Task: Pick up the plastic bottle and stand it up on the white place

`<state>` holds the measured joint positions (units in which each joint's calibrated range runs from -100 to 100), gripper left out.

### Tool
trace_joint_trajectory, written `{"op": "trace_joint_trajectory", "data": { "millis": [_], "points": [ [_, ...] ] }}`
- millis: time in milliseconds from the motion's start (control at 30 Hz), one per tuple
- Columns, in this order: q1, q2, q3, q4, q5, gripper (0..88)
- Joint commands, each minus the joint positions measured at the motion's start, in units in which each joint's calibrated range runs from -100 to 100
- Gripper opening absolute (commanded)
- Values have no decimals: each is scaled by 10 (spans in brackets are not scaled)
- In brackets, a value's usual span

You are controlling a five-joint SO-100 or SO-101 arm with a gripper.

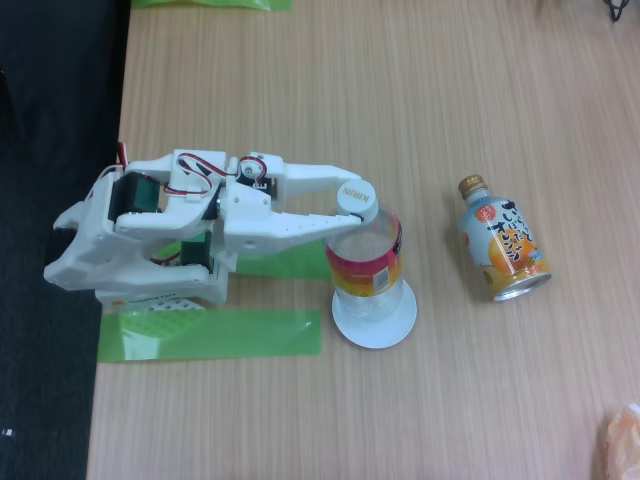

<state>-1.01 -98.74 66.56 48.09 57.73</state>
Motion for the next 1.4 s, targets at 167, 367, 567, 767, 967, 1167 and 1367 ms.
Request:
{"op": "trace_joint_trajectory", "data": {
  "millis": [167,367,567,767,967,1167,1367],
  "points": [
    [-1,0,21,-33,1,39],
    [-1,0,85,-150,0,39],
    [0,0,96,-166,1,39],
    [0,0,77,-165,1,39],
    [32,2,40,-114,-1,39],
    [50,1,6,-53,-2,39],
    [50,1,8,-49,-2,39]
  ]
}}
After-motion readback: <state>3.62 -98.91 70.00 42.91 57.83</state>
